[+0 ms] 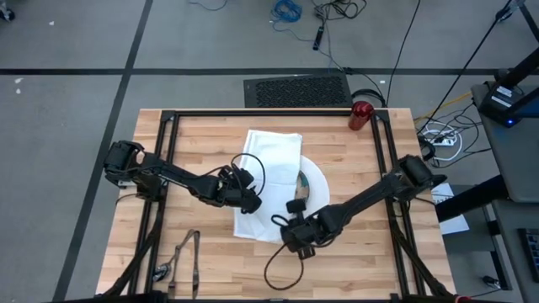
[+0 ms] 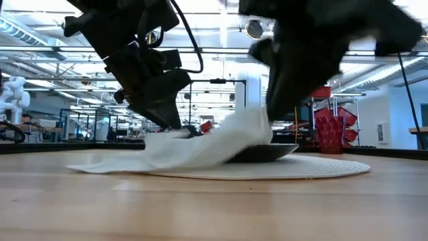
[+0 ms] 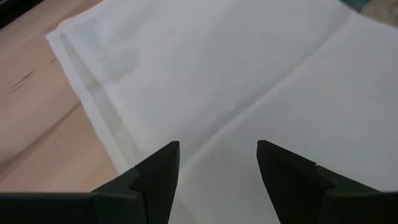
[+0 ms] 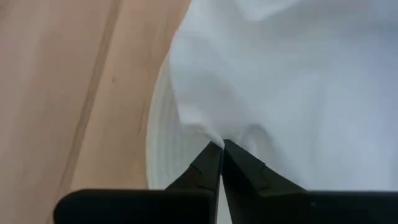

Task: Set table place
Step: Fold the white napkin

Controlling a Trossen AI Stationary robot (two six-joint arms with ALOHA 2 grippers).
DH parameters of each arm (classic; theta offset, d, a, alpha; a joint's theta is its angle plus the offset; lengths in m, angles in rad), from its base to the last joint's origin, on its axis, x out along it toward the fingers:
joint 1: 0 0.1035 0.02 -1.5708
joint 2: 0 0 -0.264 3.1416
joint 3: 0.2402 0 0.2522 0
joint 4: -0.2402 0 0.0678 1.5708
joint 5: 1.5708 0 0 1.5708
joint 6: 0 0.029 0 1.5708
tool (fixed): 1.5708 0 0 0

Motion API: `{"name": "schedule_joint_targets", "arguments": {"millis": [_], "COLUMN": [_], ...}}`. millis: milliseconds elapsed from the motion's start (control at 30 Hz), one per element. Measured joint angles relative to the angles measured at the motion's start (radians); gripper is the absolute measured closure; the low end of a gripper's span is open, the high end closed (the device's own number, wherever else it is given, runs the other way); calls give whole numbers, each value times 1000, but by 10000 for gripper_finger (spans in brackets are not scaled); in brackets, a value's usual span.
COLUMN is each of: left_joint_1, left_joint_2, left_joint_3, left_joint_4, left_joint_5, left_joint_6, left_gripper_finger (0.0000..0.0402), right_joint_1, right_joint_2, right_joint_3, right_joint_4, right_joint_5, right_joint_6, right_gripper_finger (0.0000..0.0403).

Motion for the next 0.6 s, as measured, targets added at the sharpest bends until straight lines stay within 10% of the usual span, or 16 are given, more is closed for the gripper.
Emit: {"name": "schedule_joint_targets", "arguments": {"millis": [167,400,600], "left_joint_1": [15,20,23], "left_joint_2": [0,25,29], "left_joint_3": [-21,-23,-22], "left_joint_4": [4,20,31], "left_joint_5": [30,48,53], "left_joint_6": [-27,-29,-29], "left_gripper_finger": [201,201,201], "right_joint_1": [6,14,97], "right_joint_2": [-83,-127,-122], "right_joint_3": [1,1,-28], "right_joint_4": [-55,-213,-206], "right_joint_5": [-16,-443,-478], "right_joint_6": [56,310,403], "right_gripper_finger": [403,403,403]}}
